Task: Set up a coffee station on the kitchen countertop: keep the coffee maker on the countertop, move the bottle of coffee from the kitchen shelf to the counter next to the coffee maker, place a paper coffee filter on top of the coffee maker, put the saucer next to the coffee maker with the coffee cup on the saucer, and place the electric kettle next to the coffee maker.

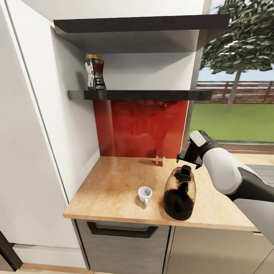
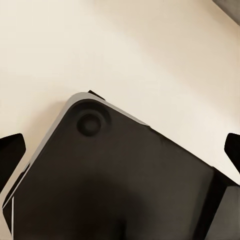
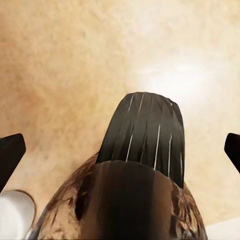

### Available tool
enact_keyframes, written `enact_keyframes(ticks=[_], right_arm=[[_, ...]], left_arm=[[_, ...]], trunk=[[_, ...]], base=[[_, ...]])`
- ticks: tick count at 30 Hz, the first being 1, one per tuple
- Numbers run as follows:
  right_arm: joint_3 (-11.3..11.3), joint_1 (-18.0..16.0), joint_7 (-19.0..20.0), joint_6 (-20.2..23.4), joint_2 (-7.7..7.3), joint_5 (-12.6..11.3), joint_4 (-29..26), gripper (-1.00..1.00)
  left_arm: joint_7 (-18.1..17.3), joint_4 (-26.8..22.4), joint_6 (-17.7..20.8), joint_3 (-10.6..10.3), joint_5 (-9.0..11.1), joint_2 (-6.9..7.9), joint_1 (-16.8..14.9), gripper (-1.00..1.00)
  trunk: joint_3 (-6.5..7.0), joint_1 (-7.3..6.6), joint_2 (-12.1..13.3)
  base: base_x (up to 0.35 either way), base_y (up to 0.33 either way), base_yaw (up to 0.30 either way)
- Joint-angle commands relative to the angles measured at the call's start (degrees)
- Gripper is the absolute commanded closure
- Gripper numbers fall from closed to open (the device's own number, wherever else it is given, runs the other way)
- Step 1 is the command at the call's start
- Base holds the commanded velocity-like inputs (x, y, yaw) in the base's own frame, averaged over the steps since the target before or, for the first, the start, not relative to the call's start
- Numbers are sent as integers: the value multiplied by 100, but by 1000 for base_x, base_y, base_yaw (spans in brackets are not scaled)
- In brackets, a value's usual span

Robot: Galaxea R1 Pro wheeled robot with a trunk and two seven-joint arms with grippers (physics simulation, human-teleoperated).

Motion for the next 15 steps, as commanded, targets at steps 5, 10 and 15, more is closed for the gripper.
enact_keyframes(ticks=[5, 10, 15], right_arm=[[-88, -4, -55, 9, -7, -61, -1, -100], [-196, -4, -86, 9, 6, -57, 172, -100], [-219, -4, -316, 9, 25, -52, 286, -100]], left_arm=[[-56, -7, 6, 49, 29, -2, 1, -100], [-56, -7, 6, 45, 25, -2, 1, -100], [-56, -7, 6, 61, 32, -2, 1, -100]], trunk=[[-8, 2, -7], [-8, 2, -7], [-8, 2, -7]], base=[[1, 0, 0], [0, 0, 0], [0, 0, 0]])
